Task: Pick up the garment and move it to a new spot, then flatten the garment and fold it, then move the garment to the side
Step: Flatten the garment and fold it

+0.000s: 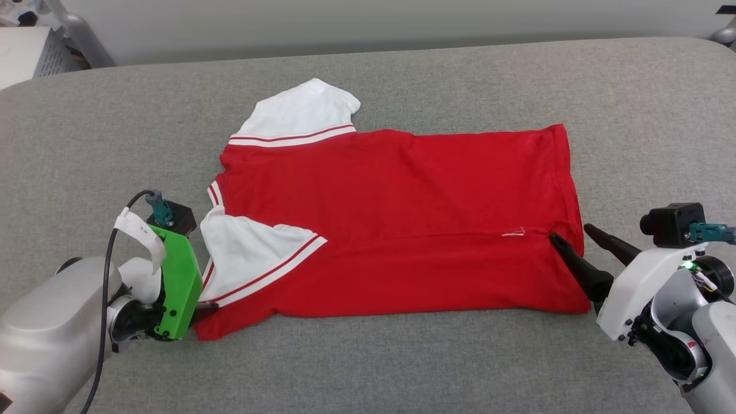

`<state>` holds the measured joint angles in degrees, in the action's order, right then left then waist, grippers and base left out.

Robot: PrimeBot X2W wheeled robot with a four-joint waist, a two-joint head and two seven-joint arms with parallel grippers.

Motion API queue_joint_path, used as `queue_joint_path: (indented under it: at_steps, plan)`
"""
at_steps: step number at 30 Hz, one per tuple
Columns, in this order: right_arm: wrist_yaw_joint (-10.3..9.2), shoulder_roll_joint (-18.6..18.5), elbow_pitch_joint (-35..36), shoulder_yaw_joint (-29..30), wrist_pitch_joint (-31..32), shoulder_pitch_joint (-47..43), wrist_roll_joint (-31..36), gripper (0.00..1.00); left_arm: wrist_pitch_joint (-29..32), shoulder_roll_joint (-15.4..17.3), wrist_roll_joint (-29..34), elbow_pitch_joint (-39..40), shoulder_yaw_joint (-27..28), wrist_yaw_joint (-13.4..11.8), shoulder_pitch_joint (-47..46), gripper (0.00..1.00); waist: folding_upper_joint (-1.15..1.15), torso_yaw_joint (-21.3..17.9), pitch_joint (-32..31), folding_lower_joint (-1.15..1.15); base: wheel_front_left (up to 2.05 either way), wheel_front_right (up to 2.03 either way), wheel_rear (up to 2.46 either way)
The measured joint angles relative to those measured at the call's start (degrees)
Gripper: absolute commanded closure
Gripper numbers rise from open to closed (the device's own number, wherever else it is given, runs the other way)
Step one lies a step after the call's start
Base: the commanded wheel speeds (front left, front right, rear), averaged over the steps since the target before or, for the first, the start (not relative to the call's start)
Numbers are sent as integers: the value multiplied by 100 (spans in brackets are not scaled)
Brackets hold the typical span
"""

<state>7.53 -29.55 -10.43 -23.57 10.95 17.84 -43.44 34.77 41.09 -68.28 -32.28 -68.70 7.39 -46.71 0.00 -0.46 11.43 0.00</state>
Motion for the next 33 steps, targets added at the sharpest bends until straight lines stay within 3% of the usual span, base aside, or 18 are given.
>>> queue_joint_path:
  at_steps: [7, 8, 12, 18, 24, 28, 33]
  plan:
    - [0, 10, 3, 22, 10, 16, 2, 0, 0, 54, -103, -21, -80, -1, 55, 0, 0, -139, 114, 0, 0, 0, 0]
    - [0, -41, 4, 80, 19, 23, 2, 0, -103, 54, -140, 0, -118, -1, 70, 100, 0, -117, 78, 0, 0, 0, 0]
    - [0, -182, 102, 114, 134, 96, -4, 0, -260, 49, -137, 162, -208, -1, 124, 100, 0, -74, -14, 0, 0, 0, 0]
    - [0, -795, 526, 338, 1093, 258, -225, 0, -868, 200, -121, 424, -302, -1, 149, 100, 0, 49, -201, 0, 0, 0, 0]
    - [0, -1131, 710, 387, 2317, 261, -537, 0, -1107, 387, -89, 716, -303, 0, 64, 100, 0, 137, -266, 0, 0, 0, 0]
    - [0, -1177, 720, 352, 2987, 252, -582, 0, -1213, 416, -35, 859, -301, 0, 7, 100, 0, 193, -242, 0, 0, 0, 0]
    - [0, -1054, 626, 283, 3327, 244, -411, 0, -1262, 403, 152, 959, -305, 0, -68, 100, 0, 262, -141, 0, 0, 0, 0]
